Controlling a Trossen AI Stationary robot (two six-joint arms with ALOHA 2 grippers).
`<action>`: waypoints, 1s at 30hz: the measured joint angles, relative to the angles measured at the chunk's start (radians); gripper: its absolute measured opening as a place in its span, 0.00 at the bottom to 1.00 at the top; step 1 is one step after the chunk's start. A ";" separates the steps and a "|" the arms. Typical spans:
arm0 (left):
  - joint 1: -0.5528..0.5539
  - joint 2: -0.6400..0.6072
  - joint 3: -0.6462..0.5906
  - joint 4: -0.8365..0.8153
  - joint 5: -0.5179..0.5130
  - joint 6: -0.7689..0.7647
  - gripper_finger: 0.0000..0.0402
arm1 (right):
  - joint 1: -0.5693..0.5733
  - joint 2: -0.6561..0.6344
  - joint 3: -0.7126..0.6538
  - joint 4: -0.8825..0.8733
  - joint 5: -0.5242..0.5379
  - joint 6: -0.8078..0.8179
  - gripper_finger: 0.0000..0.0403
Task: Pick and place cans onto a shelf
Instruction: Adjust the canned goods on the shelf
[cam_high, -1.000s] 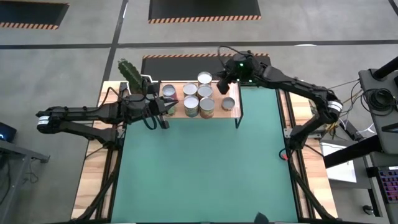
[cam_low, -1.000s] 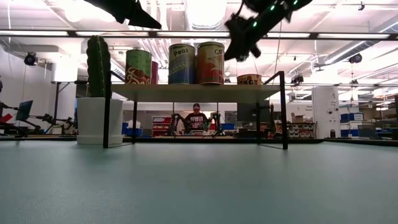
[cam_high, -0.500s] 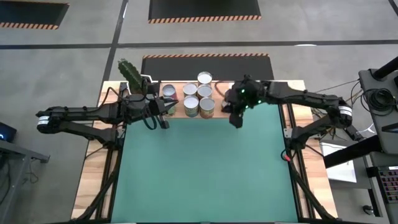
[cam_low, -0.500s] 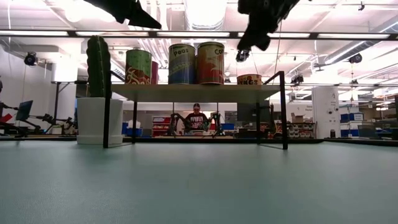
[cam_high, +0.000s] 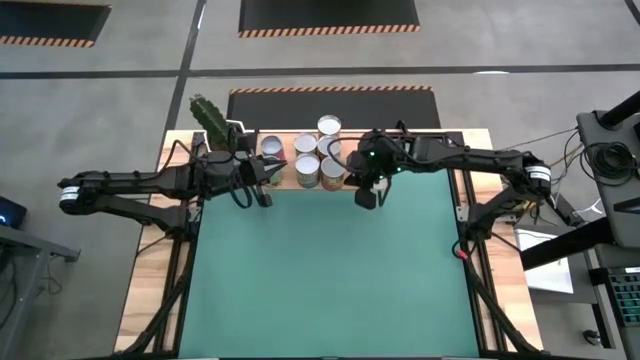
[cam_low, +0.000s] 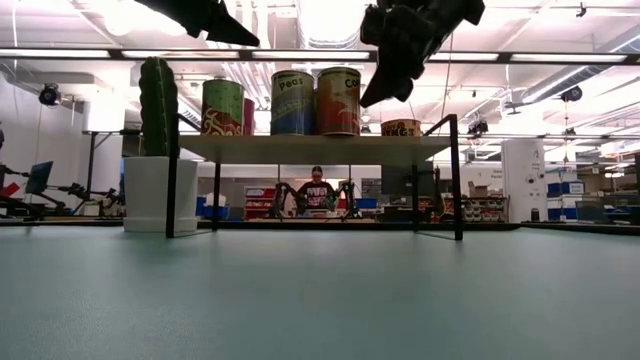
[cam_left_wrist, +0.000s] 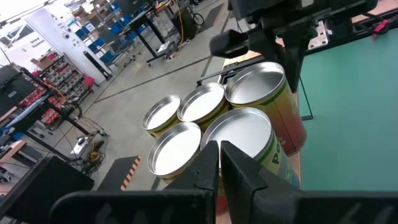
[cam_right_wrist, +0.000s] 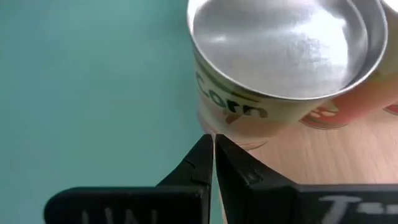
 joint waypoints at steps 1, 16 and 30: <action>0.000 0.000 0.000 0.000 0.000 0.000 0.00 | 0.000 0.000 0.000 0.000 0.000 0.000 0.02; 0.000 0.000 0.000 0.000 0.000 0.000 0.00 | 0.000 -0.001 0.000 0.033 0.008 0.001 0.02; 0.000 0.000 0.000 -0.008 0.000 0.000 0.00 | -0.006 -0.102 0.002 -0.164 0.201 0.091 0.02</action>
